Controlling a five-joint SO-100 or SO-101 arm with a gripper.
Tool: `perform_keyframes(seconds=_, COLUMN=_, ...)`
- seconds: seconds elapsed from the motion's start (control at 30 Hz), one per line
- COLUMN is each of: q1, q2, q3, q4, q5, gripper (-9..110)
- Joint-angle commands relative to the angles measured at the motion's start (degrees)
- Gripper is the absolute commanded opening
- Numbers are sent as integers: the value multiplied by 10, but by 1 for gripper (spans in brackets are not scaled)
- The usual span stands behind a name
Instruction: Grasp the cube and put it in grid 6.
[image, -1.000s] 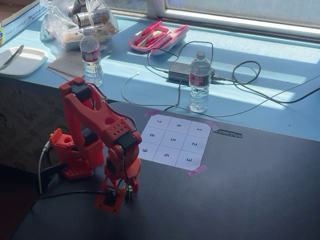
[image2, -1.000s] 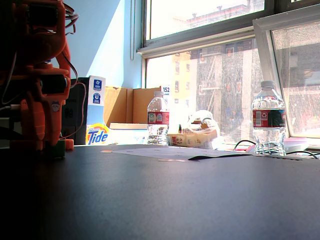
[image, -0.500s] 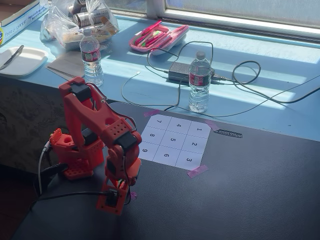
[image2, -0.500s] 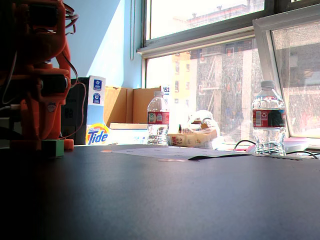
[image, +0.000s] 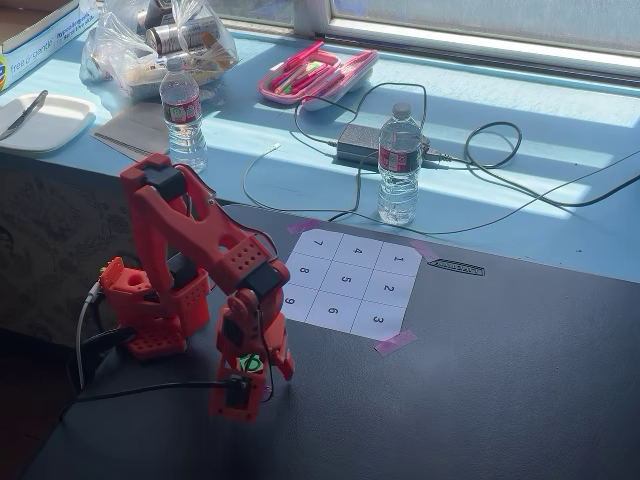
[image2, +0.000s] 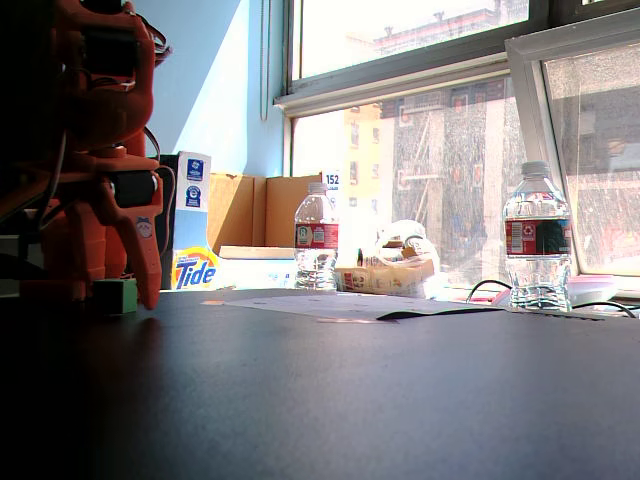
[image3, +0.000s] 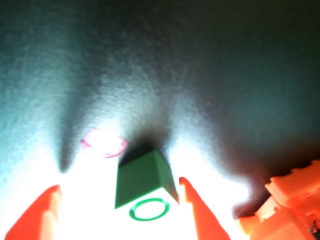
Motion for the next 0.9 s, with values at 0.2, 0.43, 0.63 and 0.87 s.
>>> perform_keyframes(seconds=0.2, q1=-13, q2=12, q3=1, q4=-11, q5=-5, gripper=0)
perform_keyframes(seconds=0.43, q1=-19, q2=13, q3=-25, q4=1, q5=15, gripper=0)
perform_keyframes(seconds=0.63, q1=-92, q2=11, q3=-106, q4=44, q5=51, gripper=0)
perform_keyframes(seconds=0.87, q1=-185, q2=-18, q3=-223, q4=105, q5=114, gripper=0)
